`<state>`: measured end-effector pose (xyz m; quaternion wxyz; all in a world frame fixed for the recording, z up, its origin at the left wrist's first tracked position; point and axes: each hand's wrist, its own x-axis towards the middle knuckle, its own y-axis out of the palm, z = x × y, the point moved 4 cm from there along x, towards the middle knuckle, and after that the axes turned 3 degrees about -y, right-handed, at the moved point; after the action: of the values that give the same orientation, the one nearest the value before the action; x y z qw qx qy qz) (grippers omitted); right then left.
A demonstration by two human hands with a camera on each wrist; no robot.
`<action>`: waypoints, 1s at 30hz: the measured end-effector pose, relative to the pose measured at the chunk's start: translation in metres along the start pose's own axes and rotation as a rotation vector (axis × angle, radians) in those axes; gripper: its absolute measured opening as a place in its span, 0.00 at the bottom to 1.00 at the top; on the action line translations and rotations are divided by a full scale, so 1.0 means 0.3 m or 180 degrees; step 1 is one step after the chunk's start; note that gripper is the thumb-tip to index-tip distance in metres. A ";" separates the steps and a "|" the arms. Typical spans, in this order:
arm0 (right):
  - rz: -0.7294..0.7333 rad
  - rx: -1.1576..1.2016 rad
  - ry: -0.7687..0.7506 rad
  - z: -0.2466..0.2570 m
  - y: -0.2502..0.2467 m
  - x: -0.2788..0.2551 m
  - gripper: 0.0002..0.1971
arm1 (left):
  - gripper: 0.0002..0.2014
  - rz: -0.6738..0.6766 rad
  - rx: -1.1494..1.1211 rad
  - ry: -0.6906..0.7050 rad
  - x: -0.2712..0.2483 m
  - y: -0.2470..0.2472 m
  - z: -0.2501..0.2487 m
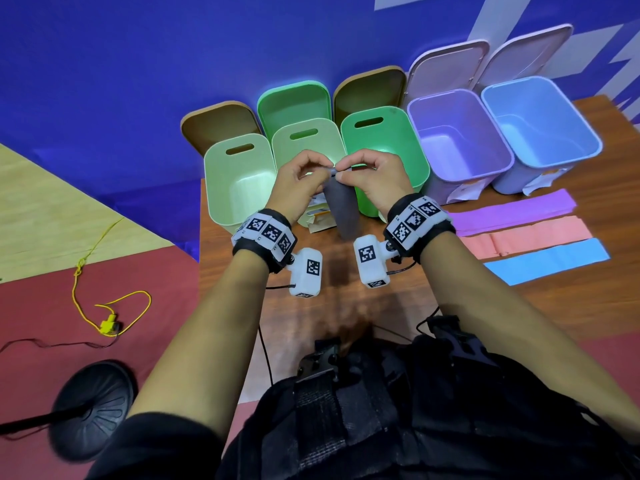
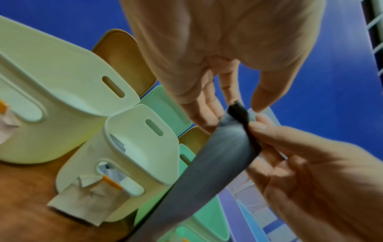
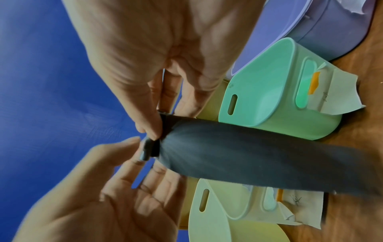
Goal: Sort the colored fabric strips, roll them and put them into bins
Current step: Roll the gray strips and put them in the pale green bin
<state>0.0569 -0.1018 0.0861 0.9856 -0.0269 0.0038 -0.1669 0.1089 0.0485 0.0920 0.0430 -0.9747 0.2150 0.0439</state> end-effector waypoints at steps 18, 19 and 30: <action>0.0152 0.0536 0.0160 -0.032 0.006 -0.008 0.08 | 0.07 -0.0145 0.0258 0.0385 -0.006 -0.005 -0.008; 0.0126 0.0470 0.0136 -0.034 0.002 -0.007 0.08 | 0.08 -0.0141 0.0250 0.0378 -0.006 -0.004 -0.005; -0.0014 0.0309 0.0002 -0.027 -0.001 -0.019 0.08 | 0.05 -0.0243 0.0187 0.0036 0.002 0.002 0.007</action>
<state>0.0512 -0.1007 0.0782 0.9854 0.0210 -0.0040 -0.1690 0.1091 0.0480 0.0897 0.0719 -0.9807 0.1792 0.0305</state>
